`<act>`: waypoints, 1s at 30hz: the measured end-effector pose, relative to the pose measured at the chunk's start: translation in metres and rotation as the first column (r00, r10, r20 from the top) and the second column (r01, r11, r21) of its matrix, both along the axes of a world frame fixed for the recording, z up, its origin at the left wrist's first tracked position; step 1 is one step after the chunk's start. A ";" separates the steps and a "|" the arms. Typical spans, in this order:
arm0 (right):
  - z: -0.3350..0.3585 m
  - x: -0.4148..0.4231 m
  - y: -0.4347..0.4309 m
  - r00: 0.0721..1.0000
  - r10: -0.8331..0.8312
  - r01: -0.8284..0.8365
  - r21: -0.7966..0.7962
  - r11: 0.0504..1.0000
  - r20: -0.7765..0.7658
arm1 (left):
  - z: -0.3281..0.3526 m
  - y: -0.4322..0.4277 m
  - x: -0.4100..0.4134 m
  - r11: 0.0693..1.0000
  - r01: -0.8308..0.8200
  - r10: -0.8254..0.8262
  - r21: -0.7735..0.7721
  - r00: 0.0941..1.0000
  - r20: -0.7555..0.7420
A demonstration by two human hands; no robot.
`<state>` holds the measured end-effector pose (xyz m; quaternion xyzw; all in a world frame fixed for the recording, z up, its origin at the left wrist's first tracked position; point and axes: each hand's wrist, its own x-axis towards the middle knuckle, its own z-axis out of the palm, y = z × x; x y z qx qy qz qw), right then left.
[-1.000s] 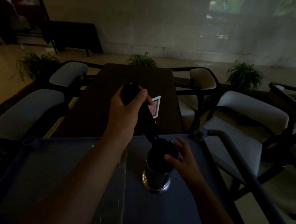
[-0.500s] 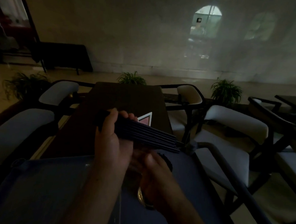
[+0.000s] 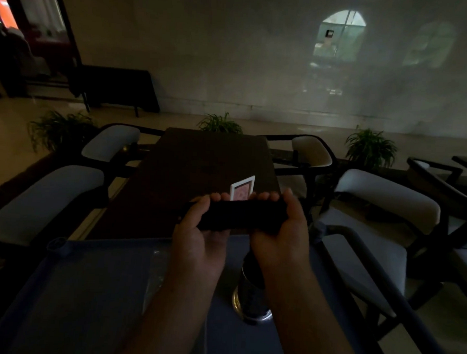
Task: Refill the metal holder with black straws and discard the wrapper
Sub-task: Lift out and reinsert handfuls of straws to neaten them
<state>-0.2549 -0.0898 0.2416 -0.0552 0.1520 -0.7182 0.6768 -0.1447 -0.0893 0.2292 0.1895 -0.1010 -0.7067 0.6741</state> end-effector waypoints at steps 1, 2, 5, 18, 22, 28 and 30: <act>0.002 -0.001 0.000 0.998 -0.037 0.038 0.015 0.999 -0.044 | -0.003 0.000 0.002 0.999 -0.003 0.002 0.054 1.000 0.005; 0.003 -0.005 0.000 0.990 -0.088 0.091 0.021 0.996 -0.110 | -0.007 -0.001 0.005 0.993 -0.009 0.009 0.114 1.000 0.007; 0.015 -0.017 0.003 0.903 -0.235 0.231 -0.055 0.971 -0.359 | -0.021 -0.011 0.023 0.969 -0.012 0.003 0.247 0.999 0.036; 0.018 0.008 0.007 0.436 -0.298 -0.024 -0.342 0.939 -0.849 | -0.050 0.007 0.001 0.867 0.417 -0.390 0.274 0.909 -0.151; 0.016 0.006 0.009 0.444 -0.287 -0.016 -0.328 0.944 -0.849 | -0.059 0.010 -0.003 0.858 0.413 -0.384 0.304 0.911 -0.154; 0.007 -0.003 0.005 0.412 -0.318 0.001 -0.349 0.937 -0.854 | -0.063 0.009 -0.017 0.871 0.340 -0.390 0.355 0.917 0.079; 0.006 -0.006 0.004 0.366 -0.351 0.037 -0.364 0.931 -0.862 | -0.062 0.006 -0.022 0.874 0.322 -0.389 0.363 0.913 0.127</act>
